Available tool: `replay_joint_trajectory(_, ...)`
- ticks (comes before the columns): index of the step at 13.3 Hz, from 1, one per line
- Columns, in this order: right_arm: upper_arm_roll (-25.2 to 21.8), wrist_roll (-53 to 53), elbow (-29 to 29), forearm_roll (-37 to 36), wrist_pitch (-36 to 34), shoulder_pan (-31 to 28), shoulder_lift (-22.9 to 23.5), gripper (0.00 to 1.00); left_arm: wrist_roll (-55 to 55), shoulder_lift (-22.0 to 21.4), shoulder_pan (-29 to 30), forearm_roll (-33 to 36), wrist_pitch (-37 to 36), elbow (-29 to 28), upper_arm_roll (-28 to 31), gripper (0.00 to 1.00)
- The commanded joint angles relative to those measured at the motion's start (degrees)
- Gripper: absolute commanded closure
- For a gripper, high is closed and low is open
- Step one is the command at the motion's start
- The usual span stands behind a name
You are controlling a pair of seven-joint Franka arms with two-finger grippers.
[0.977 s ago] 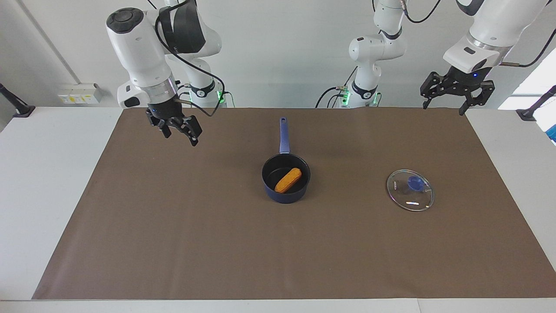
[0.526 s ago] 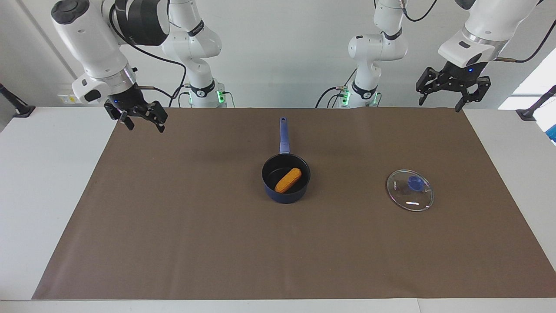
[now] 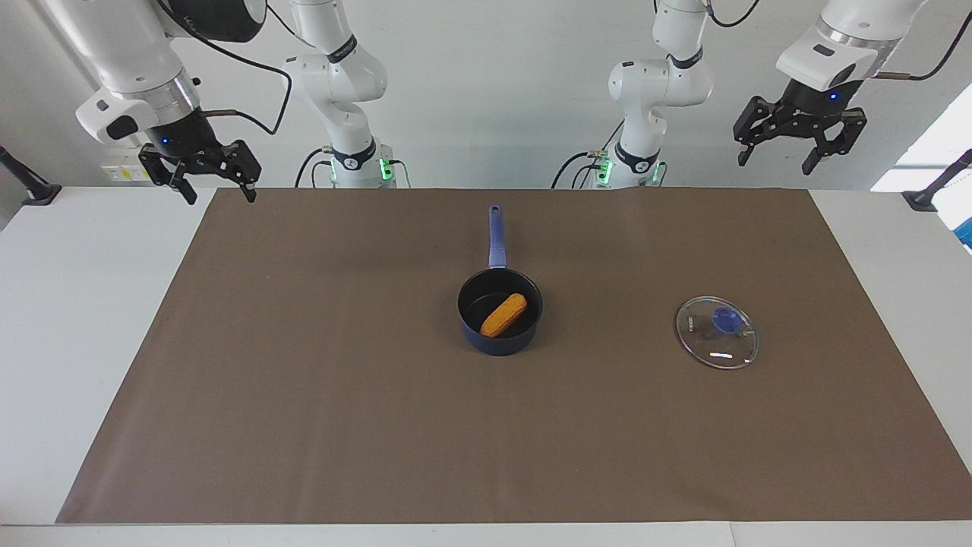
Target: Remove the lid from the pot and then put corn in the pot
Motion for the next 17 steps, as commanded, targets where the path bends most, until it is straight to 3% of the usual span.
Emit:
replay_joint_trajectory(1,0.5,3.0,0.2,-1.3,-2.4,0.2,-0.3,0.0,-1.1,-0.8,-0.6,-0.3,-1.3,-0.1,0.3,0.0)
replay_joint_trajectory(9,1.1,4.5,4.1,-0.8,-6.6,0.7,-3.3,0.0,-1.4,-0.2,-0.7,-1.0,-2.2,0.5,0.9,0.0)
replay_joint_trajectory(12,1.3,4.4,2.5,-0.9,-6.9,0.8,-5.3,0.0,-1.4,1.9,-0.7,-1.1,-4.3,3.7,1.1,0.0)
replay_joint_trajectory(17,1.4,4.4,1.5,-0.9,-7.1,0.8,-6.2,0.0,-1.4,1.7,-0.4,-1.0,-5.2,4.1,1.4,0.0)
